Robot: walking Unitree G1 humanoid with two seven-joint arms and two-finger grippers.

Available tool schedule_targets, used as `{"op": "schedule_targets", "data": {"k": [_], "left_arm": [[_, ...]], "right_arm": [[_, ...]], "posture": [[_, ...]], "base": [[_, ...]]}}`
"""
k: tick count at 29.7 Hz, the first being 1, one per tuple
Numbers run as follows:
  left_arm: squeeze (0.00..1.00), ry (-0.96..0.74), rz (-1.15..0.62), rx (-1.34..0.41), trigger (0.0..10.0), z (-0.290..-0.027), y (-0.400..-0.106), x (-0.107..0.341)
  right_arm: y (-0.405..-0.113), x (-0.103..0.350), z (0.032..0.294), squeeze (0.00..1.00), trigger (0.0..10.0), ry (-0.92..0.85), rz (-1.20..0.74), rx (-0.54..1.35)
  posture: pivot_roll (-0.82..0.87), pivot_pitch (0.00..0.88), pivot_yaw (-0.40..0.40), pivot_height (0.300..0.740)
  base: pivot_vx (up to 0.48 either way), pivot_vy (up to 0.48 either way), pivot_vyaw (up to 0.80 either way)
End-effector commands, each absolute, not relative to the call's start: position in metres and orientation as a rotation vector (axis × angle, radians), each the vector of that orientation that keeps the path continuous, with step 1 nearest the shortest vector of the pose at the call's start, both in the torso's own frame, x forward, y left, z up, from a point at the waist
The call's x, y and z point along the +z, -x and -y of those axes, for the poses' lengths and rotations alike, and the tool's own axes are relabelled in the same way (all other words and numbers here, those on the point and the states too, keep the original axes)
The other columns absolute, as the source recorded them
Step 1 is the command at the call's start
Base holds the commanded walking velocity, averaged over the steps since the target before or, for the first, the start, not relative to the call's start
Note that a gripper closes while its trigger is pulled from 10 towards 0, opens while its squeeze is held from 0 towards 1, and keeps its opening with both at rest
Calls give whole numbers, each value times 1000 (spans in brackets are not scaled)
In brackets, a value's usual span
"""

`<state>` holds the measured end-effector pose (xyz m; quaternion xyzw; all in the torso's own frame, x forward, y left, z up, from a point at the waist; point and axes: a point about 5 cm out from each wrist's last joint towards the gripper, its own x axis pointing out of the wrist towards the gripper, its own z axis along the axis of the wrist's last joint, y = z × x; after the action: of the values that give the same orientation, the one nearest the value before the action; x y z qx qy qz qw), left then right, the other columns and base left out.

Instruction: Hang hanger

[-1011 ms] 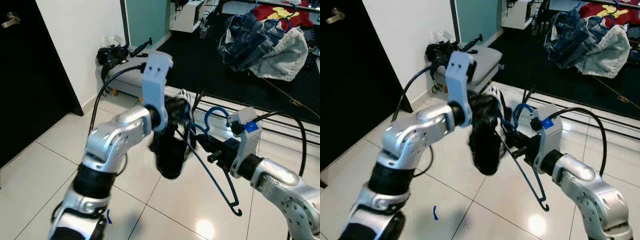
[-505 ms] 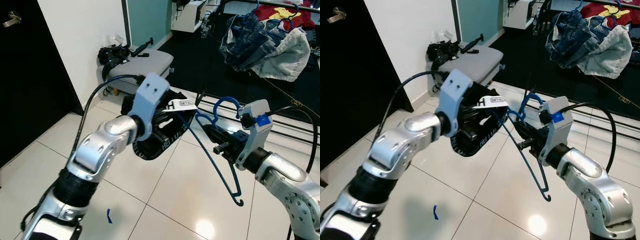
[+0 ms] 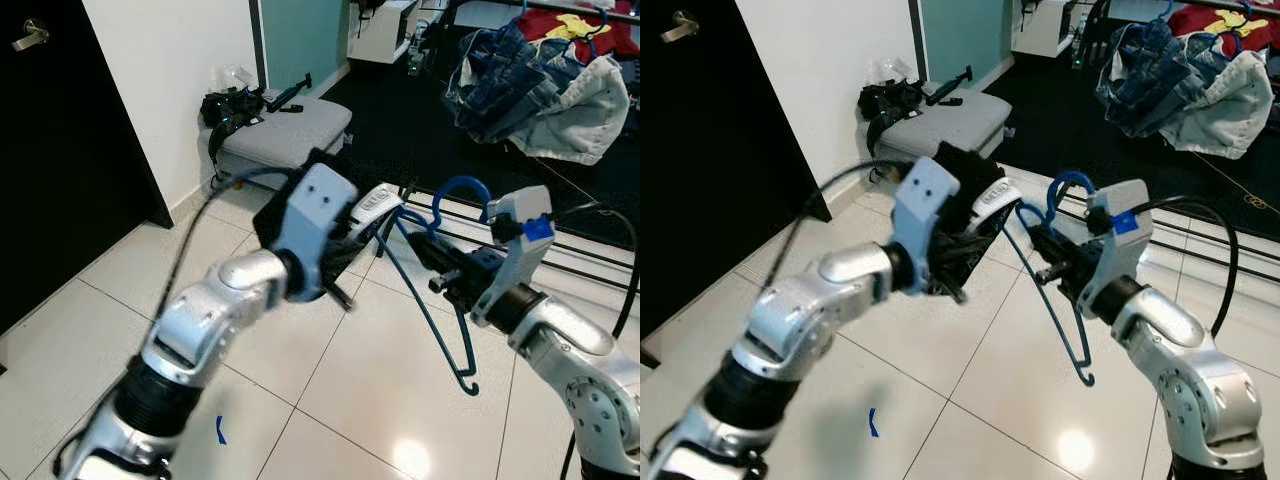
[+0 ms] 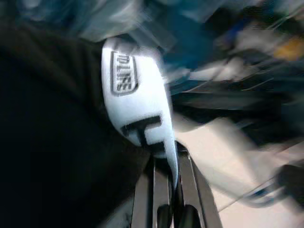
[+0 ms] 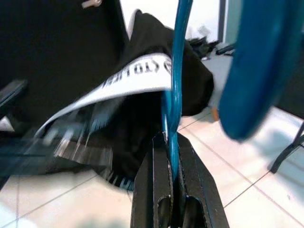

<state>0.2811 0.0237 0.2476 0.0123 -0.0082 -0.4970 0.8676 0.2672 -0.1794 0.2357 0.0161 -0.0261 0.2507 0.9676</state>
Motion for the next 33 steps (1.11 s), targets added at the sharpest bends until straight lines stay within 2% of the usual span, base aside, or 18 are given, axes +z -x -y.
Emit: {"op": "schedule_targets", "data": {"k": [1, 2, 6, 13, 15, 17, 22, 31, 32, 33], "left_arm": [[0, 59, 27, -1138, 10000, -15, -268, 253], [0, 118, 45, -1187, 10000, -10, -262, 258], [0, 160, 64, -1236, 10000, -8, -255, 262], [0, 101, 37, -1249, 10000, -20, -256, 252], [0, 60, 14, -1222, 10000, -29, -260, 244], [0, -64, -50, -1101, 10000, -53, -276, 225], [0, -136, -106, -992, 10000, -70, -287, 212], [0, -67, -114, -1023, 10000, -59, -278, 207], [871, -22, -111, -1052, 10000, -53, -273, 208], [1000, 10, -107, -1103, 10000, -46, -266, 209]], "right_arm": [[-268, 239, 178, 0, 10000, -32, 86, 505], [-269, 239, 177, 0, 10000, -30, 86, 502], [-272, 240, 176, 0, 10000, -36, 96, 491], [-275, 245, 181, 0, 10000, -54, 120, 455], [-275, 246, 183, 0, 10000, -61, 127, 449], [-274, 247, 184, 0, 10000, -57, 124, 462], [-273, 243, 181, 0, 10000, -31, 91, 485], [-275, 233, 179, 0, 10000, -1, 29, 490], [-275, 232, 178, 0, 10000, -1, 26, 499], [-275, 232, 176, 0, 10000, 1, 21, 511]], "posture": [[-33, 113, 44, 740], [-33, 113, 44, 740], [-33, 113, 46, 740], [-36, 115, 44, 740], [-36, 116, 43, 740], [-36, 117, 43, 740], [-35, 117, 41, 740], [-30, 119, 37, 740], [-30, 119, 37, 740], [-33, 120, 36, 740]], "base": [[0, 0, 0], [0, 0, 0], [0, 0, 0], [0, 0, 0], [0, 0, 0], [0, 0, 0], [0, 0, 0], [0, 0, 0], [0, 0, 0], [0, 0, 0]]}}
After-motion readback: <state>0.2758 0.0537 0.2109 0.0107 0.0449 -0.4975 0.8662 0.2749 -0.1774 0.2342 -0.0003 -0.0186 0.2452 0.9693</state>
